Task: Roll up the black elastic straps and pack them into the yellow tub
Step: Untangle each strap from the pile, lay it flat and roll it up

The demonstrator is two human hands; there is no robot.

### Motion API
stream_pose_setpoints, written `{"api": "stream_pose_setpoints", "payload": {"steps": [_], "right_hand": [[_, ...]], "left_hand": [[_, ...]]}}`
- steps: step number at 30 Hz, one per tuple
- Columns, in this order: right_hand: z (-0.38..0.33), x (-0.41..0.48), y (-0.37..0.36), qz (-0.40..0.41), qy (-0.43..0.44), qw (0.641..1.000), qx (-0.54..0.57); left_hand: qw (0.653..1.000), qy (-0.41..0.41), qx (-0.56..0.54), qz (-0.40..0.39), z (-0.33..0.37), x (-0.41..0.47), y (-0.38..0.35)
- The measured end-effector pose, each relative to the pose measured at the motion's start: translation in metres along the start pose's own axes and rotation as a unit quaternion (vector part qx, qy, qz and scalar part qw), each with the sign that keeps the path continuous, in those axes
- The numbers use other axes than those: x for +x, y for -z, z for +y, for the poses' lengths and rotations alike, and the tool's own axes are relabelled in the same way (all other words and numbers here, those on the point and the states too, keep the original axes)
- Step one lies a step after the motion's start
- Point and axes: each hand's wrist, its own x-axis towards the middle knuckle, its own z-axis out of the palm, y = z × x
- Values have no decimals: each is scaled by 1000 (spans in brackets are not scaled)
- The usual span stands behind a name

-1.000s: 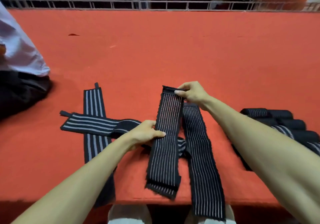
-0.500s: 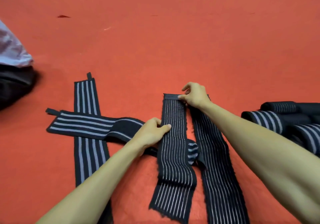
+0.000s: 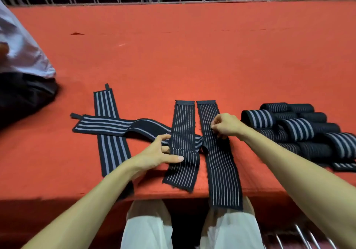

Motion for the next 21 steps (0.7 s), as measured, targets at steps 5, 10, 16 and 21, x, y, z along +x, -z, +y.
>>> {"api": "stream_pose_setpoints", "payload": {"steps": [5,10,16,21], "right_hand": [[12,-10,-13,-20,-1,1000,-22],[16,-11,-17,-21,-1,1000,-6],[10,-3,-8,-40,11,998,-52],[4,12,6,-33,29,996,-77]], "left_hand": [[998,-45,4,53,8,-2,-14],[997,-4,-56,49,11,-8,-24],[929,49,367,-23,24,-7,-14],[828,-21,559,22,46,18,4]]}}
